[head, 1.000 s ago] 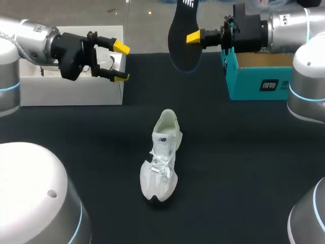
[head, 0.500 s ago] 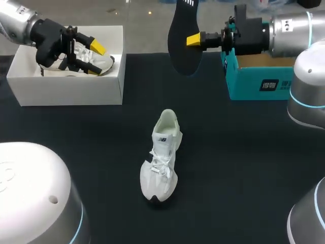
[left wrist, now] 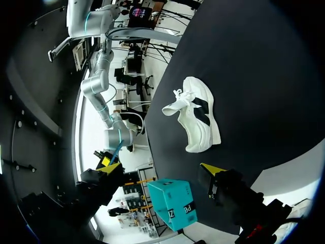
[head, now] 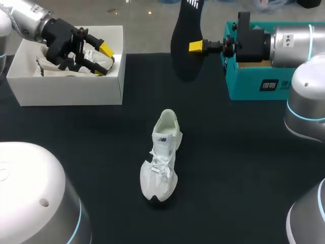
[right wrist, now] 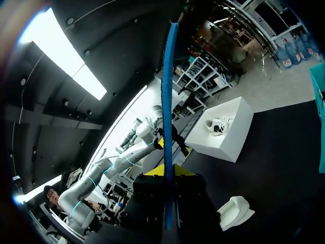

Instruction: Take the shoe out of the shoebox, open the shoe tongue, remove and reinsert the insole, then place the shoe into the shoebox

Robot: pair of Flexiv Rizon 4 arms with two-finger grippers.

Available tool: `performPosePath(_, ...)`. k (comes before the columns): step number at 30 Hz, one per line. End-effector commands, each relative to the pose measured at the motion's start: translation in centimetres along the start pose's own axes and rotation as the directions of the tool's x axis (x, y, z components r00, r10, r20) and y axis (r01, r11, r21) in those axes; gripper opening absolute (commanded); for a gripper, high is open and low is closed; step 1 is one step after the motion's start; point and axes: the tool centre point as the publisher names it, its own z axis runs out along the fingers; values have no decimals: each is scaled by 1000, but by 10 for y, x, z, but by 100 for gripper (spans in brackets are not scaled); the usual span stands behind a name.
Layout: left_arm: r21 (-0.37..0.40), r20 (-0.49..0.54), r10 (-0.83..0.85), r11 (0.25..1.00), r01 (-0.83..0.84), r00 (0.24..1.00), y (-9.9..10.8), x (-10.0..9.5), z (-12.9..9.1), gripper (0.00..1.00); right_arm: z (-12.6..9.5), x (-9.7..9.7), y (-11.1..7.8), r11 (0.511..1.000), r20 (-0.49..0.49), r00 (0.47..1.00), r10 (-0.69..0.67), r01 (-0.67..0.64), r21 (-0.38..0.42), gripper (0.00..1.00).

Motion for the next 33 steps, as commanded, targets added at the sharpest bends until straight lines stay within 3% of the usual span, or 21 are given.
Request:
performPosePath(1,-3,-3,1,1000,-1,1000,-2,-1,0,100,1,1,-1,1000,4,1000,0,0,-2,0)
performPosePath(11,-3,-3,1,1000,-1,1000,-2,-1,0,100,1,1,-1,1000,4,1000,0,0,-2,0)
performPosePath(17,-3,-3,1,1000,-1,1000,-2,-1,0,100,-2,-19,-15,989,55,992,-109,114,-91,0)
performPosePath(21,-3,-3,1,1000,-1,1000,-2,-1,0,100,-11,-42,-19,981,97,989,-113,127,-149,0)
performPosePath(26,-3,-3,1,1000,-1,1000,-2,-1,0,100,-10,-66,-27,977,169,965,-201,211,-42,0)
performPosePath(33,-3,-3,1,1000,-1,1000,-2,-1,0,100,3,-89,-31,970,146,963,-226,236,-54,0)
